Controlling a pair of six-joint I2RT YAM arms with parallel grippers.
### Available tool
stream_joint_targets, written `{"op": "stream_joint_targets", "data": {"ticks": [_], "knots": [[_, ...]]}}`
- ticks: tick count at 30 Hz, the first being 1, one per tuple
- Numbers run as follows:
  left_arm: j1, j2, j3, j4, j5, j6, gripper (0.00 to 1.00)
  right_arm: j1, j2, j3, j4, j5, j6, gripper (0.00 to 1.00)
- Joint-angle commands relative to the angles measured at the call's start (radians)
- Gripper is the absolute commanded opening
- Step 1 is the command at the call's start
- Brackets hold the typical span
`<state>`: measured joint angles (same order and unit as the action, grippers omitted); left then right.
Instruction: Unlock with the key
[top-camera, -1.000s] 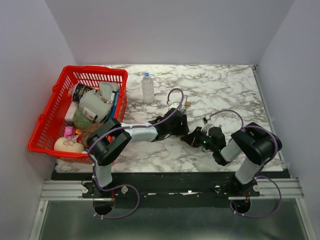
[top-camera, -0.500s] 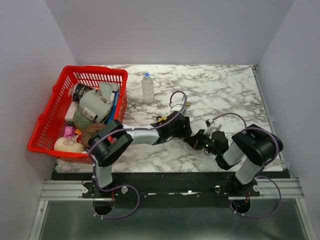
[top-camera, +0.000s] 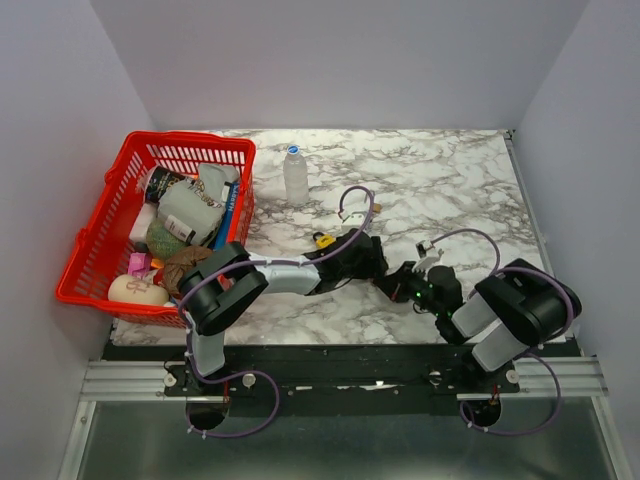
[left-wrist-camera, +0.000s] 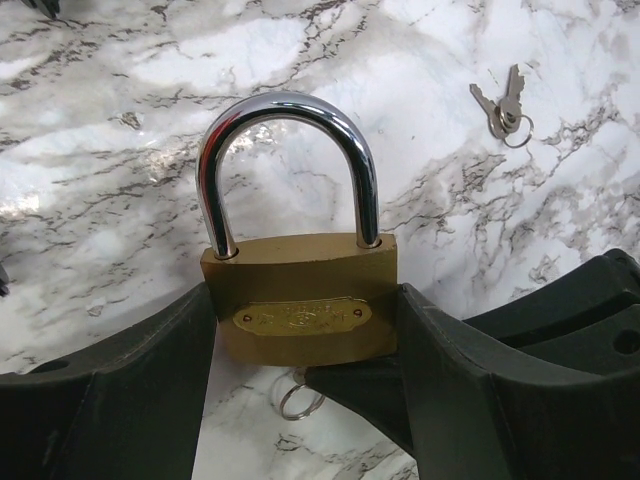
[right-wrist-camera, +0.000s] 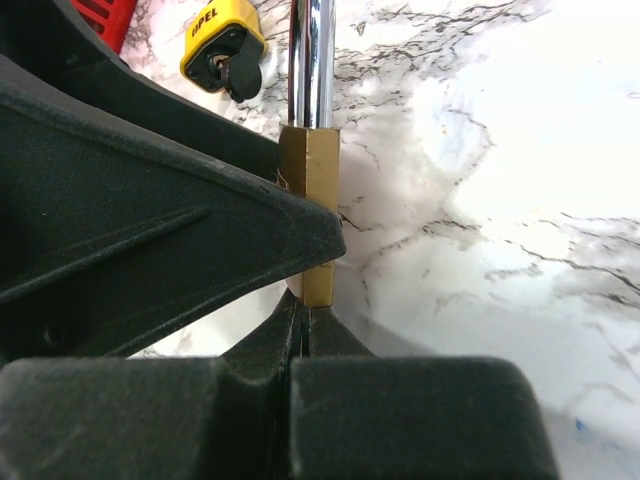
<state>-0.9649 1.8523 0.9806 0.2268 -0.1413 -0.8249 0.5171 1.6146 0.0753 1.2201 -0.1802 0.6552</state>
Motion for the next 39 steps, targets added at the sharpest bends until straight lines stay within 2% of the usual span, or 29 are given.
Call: {"op": "stream_joint_targets", "data": {"ticks": [1, 3, 9, 17, 22, 25, 27, 33, 39], "knots": [[-0.070, 0.018, -0.072, -0.221, 0.112, -0.010, 0.00, -0.031, -0.129, 0.020, 0.285, 0.255, -0.097, 0.01], [-0.070, 0.022, -0.076, -0.207, 0.123, -0.014, 0.00, -0.031, -0.192, 0.035, 0.197, 0.257, -0.112, 0.01], [-0.069, 0.021, -0.080, -0.149, 0.172, -0.043, 0.00, -0.032, -0.182, 0.063, 0.197, 0.226, -0.135, 0.01], [-0.069, 0.002, -0.069, -0.087, 0.230, -0.098, 0.00, -0.028, 0.019, 0.018, 0.456, 0.251, -0.118, 0.01], [-0.069, -0.011, -0.094, -0.055, 0.227, -0.126, 0.00, -0.025, 0.031, 0.029, 0.455, 0.232, -0.109, 0.01], [-0.067, -0.025, -0.076, -0.122, 0.177, -0.088, 0.00, -0.025, -0.016, 0.021, 0.394, 0.255, -0.111, 0.01], [-0.063, -0.031, -0.062, -0.161, 0.158, -0.076, 0.00, -0.025, -0.053, 0.026, 0.288, 0.249, -0.111, 0.03], [-0.051, -0.025, -0.022, -0.222, 0.114, -0.049, 0.00, -0.025, -0.139, 0.063, -0.006, 0.209, -0.069, 0.17], [-0.034, -0.019, 0.018, -0.253, 0.103, -0.056, 0.00, -0.025, -0.099, 0.069, -0.096, 0.148, 0.000, 0.26]]}}
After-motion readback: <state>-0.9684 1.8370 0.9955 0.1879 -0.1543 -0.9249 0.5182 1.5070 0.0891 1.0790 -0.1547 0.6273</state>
